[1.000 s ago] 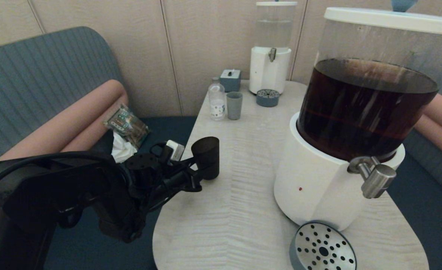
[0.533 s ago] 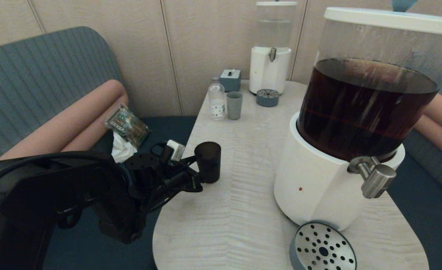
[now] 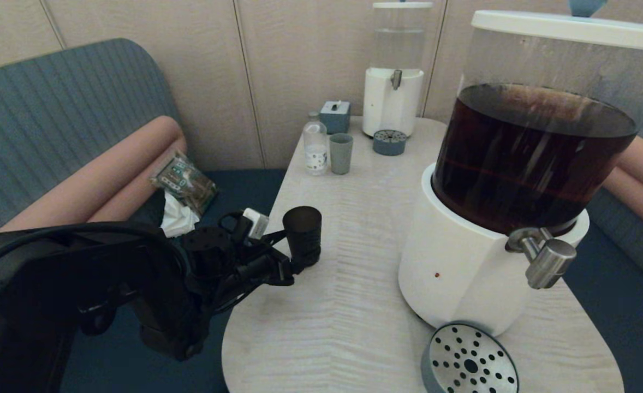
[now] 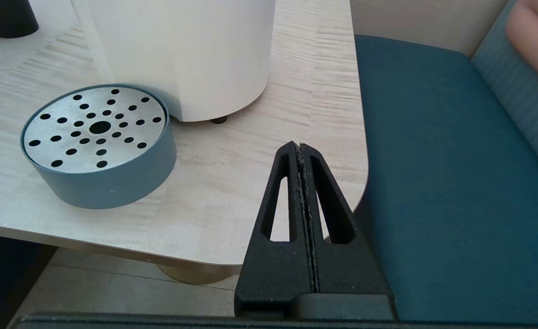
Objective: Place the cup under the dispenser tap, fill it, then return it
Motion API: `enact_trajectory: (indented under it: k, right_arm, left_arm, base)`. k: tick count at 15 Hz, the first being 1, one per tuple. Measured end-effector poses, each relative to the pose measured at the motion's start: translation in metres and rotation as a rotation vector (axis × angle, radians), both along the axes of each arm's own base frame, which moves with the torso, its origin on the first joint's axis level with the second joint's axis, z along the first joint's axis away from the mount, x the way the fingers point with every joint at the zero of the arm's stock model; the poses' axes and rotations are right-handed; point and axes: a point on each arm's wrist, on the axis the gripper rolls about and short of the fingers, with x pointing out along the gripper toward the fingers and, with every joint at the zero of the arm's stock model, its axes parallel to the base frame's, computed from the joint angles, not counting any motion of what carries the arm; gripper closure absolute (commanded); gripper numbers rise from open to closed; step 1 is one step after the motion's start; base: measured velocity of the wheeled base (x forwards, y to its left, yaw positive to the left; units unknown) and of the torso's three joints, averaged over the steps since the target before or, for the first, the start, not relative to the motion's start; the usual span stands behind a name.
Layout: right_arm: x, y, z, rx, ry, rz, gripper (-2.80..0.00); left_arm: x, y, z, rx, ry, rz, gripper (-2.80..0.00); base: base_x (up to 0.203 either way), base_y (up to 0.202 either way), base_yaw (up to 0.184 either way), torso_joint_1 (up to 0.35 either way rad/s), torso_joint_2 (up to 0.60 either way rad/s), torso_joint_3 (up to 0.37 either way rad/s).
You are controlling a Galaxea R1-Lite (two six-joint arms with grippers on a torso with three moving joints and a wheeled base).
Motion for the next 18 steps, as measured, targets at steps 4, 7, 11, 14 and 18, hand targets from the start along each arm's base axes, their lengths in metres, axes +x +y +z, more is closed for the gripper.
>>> enact_trajectory:
  k: [4,7,11,14,18]
  right_arm:
    - [0.0,0.0,0.0,0.0,0.0,0.0,0.0]
    - [0.0,0.0,0.0,0.0,0.0,0.0,0.0]
    - [0.0,0.0,0.0,0.0,0.0,0.0,0.0]
    - [0.0,0.0,0.0,0.0,0.0,0.0,0.0]
    - [0.0,0.0,0.0,0.0,0.0,-0.001,0.0]
  left_arm:
    - [-0.05,0.016,0.009,0.041,0.085,-0.014,-2.8]
    - [-0.095,0.031,0.028,0.051,0.107,-0.021,-2.8]
    - [-0.146,0.049,0.066,0.015,0.03,-0.006,0.0]
    - [-0.175,0.062,0.093,-0.039,-0.06,0.046,0.0]
    - [-0.203,0.086,0.125,-0.089,-0.213,0.149,0.0]
  base:
    - [0.0,0.0,0.0,0.0,0.0,0.0]
    - [0.0,0.0,0.0,0.0,0.0,0.0]
    - [0.0,0.0,0.0,0.0,0.0,0.0]
    - [0.0,0.0,0.0,0.0,0.0,0.0]
    - [0.0,0.0,0.0,0.0,0.0,0.0]
